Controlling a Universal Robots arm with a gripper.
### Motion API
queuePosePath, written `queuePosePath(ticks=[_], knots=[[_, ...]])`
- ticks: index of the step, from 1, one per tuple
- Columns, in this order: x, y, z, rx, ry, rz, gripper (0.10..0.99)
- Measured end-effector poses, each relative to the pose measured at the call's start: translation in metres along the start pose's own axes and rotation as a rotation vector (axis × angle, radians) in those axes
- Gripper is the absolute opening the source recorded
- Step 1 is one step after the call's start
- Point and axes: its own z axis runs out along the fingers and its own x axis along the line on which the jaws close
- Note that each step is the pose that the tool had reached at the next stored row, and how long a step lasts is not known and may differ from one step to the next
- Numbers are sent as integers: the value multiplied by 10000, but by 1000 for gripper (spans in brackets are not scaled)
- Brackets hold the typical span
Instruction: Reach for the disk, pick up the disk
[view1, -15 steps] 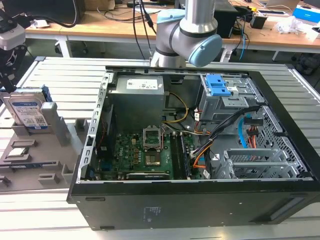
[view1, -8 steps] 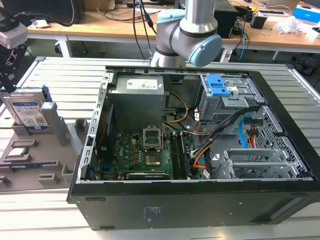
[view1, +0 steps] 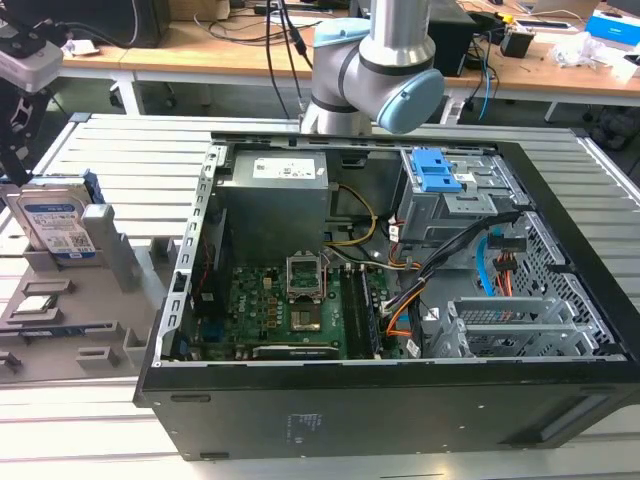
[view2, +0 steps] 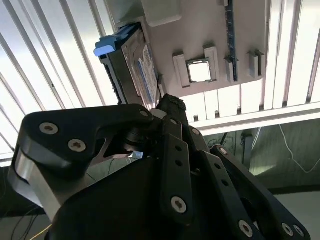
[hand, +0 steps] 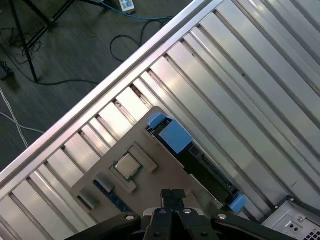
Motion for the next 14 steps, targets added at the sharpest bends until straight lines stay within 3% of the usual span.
queuePosePath(ticks=[14], knots=[[0,0,0,0,66,-1728,106]])
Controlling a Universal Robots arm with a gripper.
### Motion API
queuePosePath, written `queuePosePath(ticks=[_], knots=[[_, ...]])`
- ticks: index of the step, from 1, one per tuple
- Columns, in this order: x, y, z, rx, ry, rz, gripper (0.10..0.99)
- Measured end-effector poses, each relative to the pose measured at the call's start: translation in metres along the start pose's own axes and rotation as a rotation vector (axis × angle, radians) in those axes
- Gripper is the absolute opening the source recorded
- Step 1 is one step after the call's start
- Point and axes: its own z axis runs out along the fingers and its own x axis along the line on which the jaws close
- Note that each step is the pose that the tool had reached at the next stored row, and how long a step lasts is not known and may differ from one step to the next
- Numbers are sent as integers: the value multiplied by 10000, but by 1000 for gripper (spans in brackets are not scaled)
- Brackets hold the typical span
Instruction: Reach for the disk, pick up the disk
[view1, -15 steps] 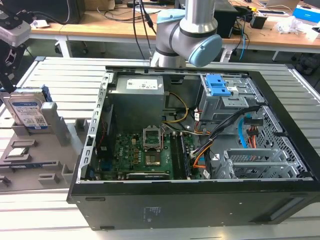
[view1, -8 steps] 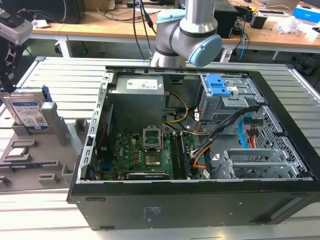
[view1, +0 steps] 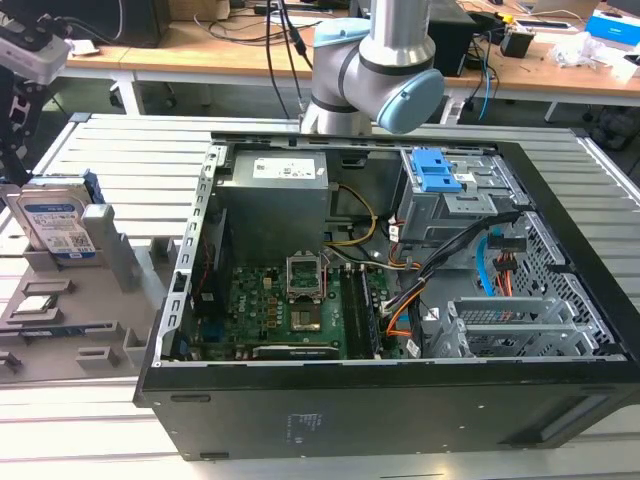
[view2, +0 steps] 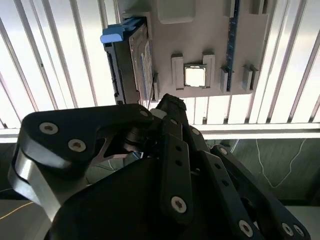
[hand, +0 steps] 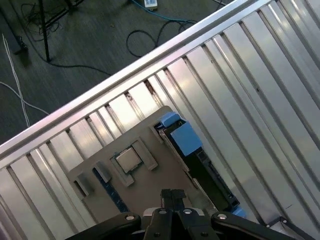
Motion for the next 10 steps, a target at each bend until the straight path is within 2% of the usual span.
queuePosePath(ticks=[10], knots=[[0,0,0,1,44,-1154,106]])
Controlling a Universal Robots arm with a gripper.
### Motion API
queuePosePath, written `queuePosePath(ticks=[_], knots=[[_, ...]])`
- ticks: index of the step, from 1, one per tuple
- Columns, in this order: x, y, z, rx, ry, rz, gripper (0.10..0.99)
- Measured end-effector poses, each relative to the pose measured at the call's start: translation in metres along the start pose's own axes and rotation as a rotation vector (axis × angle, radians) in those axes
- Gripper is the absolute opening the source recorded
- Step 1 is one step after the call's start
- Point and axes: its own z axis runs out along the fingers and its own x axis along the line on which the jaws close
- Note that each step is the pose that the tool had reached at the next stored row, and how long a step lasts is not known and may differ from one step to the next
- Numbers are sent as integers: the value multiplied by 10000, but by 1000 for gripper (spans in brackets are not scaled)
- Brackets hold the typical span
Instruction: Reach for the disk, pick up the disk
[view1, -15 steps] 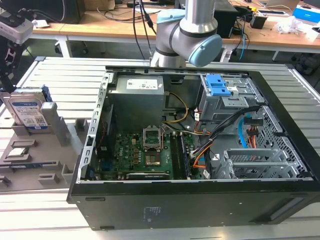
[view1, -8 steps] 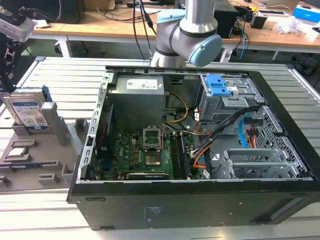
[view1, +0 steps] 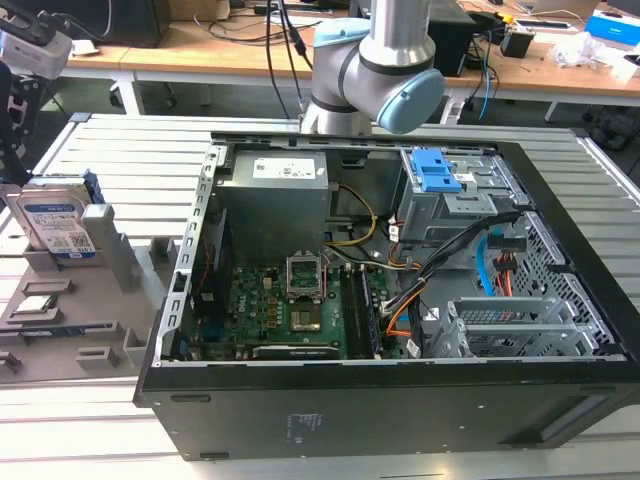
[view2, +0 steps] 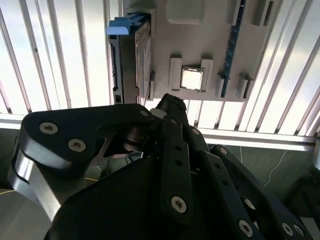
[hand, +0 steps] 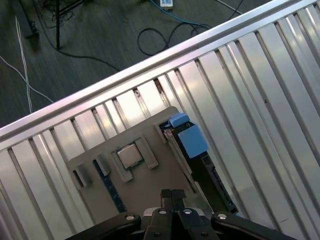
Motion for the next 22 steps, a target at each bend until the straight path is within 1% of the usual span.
queuePosePath(ticks=[6,11,22], knots=[[0,0,0,0,29,-748,106],[0,0,0,1,66,-1723,106],[0,0,0,2,116,-3010,106]])
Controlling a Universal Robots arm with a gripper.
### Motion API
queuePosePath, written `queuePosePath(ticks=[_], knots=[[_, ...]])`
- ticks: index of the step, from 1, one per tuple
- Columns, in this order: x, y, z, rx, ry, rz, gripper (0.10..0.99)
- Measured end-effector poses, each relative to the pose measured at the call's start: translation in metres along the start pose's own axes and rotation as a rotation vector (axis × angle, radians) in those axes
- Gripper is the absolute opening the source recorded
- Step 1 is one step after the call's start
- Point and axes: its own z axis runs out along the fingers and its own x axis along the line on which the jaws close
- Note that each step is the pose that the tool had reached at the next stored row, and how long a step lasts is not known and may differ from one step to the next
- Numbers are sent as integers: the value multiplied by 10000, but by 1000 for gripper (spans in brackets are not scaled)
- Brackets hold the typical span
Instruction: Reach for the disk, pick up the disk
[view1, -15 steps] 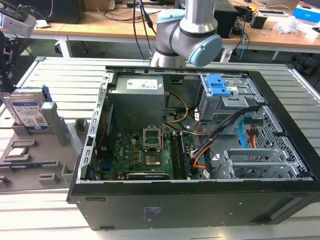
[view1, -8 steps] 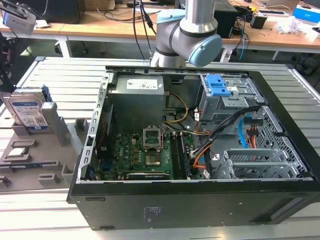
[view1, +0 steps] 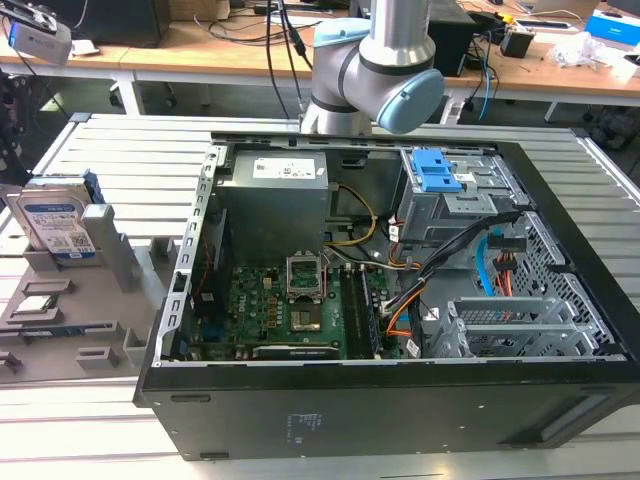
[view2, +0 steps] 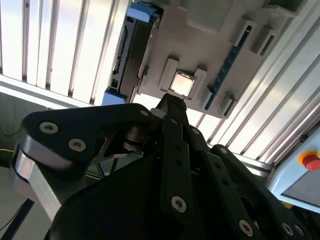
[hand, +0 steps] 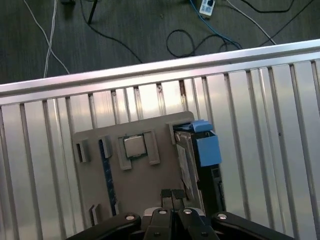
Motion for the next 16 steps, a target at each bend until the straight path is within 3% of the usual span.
queuePosePath(ticks=[12,16], knots=[[0,0,0,1,61,-1604,106],[0,0,0,1,65,-1722,106]])
